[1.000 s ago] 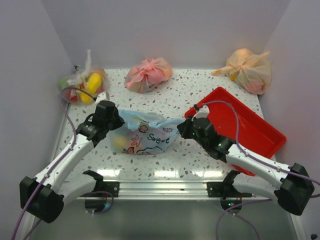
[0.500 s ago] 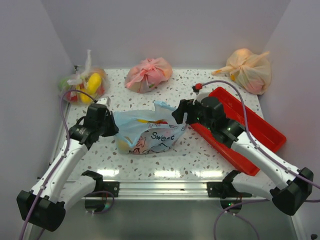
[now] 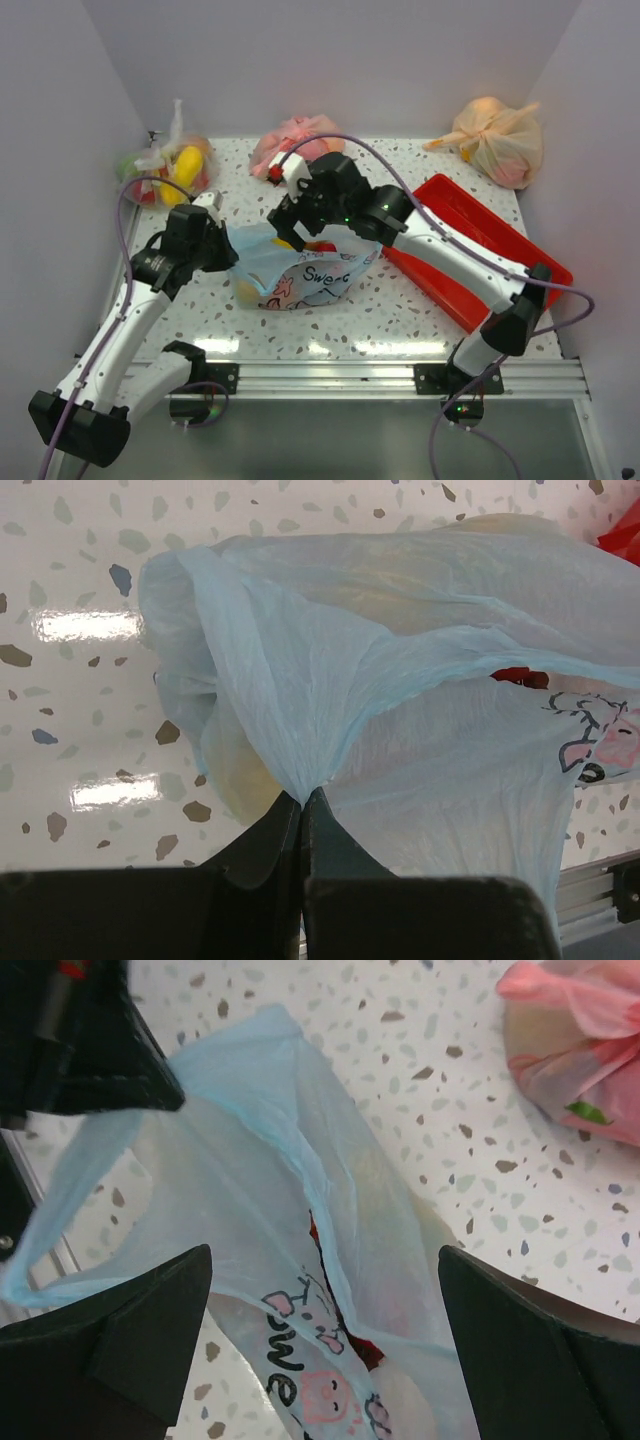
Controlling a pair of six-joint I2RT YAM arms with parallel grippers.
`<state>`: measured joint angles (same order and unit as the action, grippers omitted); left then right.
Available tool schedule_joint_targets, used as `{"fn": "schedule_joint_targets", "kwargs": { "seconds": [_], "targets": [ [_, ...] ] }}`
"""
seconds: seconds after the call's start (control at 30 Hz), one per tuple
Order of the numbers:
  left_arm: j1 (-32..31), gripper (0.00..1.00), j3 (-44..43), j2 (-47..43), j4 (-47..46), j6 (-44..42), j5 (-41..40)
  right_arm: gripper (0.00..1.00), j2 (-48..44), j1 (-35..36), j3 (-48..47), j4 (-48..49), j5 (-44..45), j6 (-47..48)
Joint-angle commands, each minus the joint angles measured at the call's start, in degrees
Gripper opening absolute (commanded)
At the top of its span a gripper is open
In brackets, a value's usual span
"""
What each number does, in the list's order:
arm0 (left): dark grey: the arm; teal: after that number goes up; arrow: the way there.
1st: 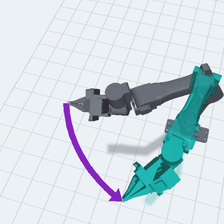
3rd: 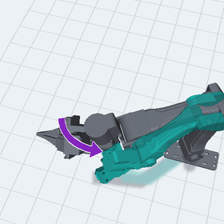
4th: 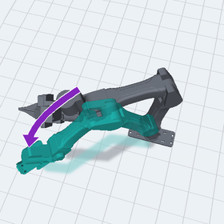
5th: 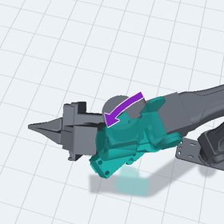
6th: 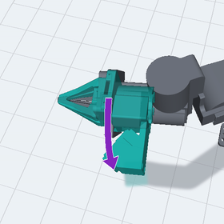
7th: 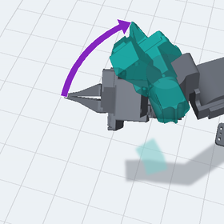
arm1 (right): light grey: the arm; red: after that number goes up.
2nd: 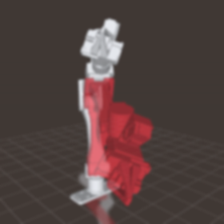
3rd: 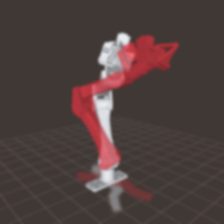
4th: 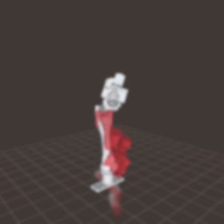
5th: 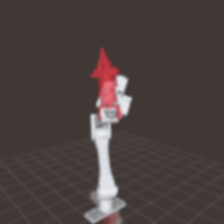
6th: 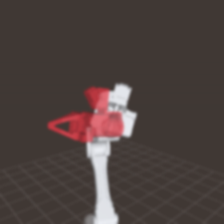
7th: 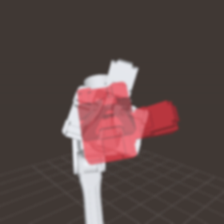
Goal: Untie the knot of the plastic bag and take out the fruit
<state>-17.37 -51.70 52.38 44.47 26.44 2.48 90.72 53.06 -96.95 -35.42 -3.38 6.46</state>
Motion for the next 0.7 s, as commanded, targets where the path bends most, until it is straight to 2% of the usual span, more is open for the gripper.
{"fn": "schedule_joint_targets", "kwargs": {
  "seconds": [0.0, 0.27, 0.37, 0.4, 0.43, 0.53, 0.57, 0.63, 0.67],
  "targets": [
    [0.3, 0.0, -2.1, -2.3, 1.7, -1.8, 1.6, 0.99, 4.6, 0.6, -3.2, -6.3, 2.0, 5.8],
    [0.2, 0.0, -2.1, -5.7, 4.3, -1.5, 2.8, 0.98, 15.1, 0.2, -0.3, -3.4, 13.3, 5.8],
    [0.3, 0.0, -1.5, -7.4, 4.9, -1.3, 2.9, 0.91, 16.2, -2.4, 1.8, -1.5, 15.2, 3.1],
    [0.3, 0.0, -1.3, -7.6, 5.2, -1.1, 2.8, 0.87, 16.0, -3.7, 3.4, -0.8, 15.3, 2.0],
    [0.3, 0.0, -1.2, -7.8, 5.8, -1.3, 2.8, 0.78, 15.6, -6.4, 4.4, 0.8, 15.1, -0.5],
    [0.3, 0.0, -0.8, -8.5, 6.3, -1.3, 1.5, 0.6, 13.3, -12.5, 8.1, 3.4, 11.7, -5.9],
    [0.3, 0.0, -0.6, -8.7, 6.2, -1.3, 1.0, 0.47, 12.6, -13.9, 9.0, 4.2, 9.3, -7.9],
    [0.3, 0.0, -0.2, -8.6, 5.6, -1.3, -0.5, 0.32, 10.5, -17.3, 12.2, 6.2, 6.4, -12.2],
    [0.2, 0.0, -0.1, -8.0, 5.5, -1.5, -0.8, 0.21, 9.9, -18.0, 13.2, 6.8, 3.6, -13.1]
  ]
}}
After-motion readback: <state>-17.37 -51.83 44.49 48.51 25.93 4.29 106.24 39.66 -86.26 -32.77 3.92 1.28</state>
